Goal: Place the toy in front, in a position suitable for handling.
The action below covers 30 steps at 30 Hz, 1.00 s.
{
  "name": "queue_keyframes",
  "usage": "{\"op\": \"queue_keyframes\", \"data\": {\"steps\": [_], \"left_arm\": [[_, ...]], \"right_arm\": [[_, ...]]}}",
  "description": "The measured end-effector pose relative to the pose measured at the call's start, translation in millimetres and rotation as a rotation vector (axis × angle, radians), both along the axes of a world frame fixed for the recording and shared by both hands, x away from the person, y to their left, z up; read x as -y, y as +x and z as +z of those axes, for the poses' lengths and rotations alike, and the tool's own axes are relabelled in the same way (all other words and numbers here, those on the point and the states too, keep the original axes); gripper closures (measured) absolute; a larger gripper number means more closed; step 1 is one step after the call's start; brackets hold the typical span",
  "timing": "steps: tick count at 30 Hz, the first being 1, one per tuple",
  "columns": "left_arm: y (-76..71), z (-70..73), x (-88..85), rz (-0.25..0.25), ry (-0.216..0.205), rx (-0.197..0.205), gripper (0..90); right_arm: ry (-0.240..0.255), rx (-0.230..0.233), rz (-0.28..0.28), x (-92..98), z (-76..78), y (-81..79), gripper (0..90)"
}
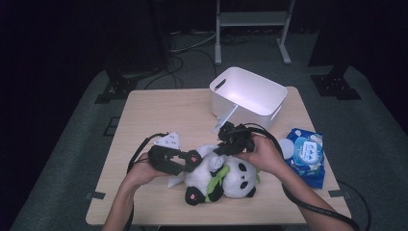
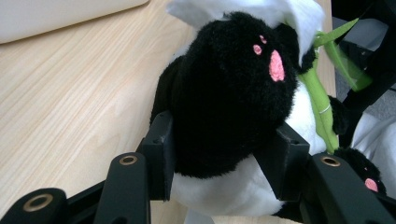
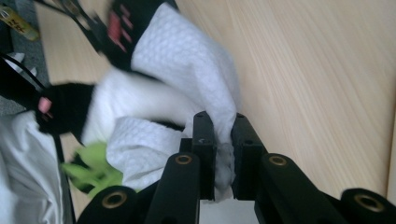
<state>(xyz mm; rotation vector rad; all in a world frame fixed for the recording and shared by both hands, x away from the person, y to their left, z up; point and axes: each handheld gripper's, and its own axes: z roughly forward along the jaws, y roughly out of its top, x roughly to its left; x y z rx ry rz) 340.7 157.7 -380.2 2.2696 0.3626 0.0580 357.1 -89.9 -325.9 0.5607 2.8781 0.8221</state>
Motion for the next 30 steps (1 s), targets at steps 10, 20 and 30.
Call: {"op": "queue_keyframes", "data": {"steps": [10, 20, 30], "left_arm": [[0.3, -0.4, -0.5, -0.001, -0.001, -0.008, 50.4], [2.1, -0.3, 1.6, -0.003, -0.005, -0.055, 36.6], [1.4, -5.9, 11.9, -0.013, 0.018, -0.077, 31.8]], "right_arm": [[-0.038, -0.008, -0.092, 45.7, -10.0, 5.0, 81.9], [-0.035, -0.034, -0.106, 62.3, -22.0, -5.7, 81.9], [-0.021, -0.029, -0.075, 55.3, -17.3, -15.4, 81.9]]}}
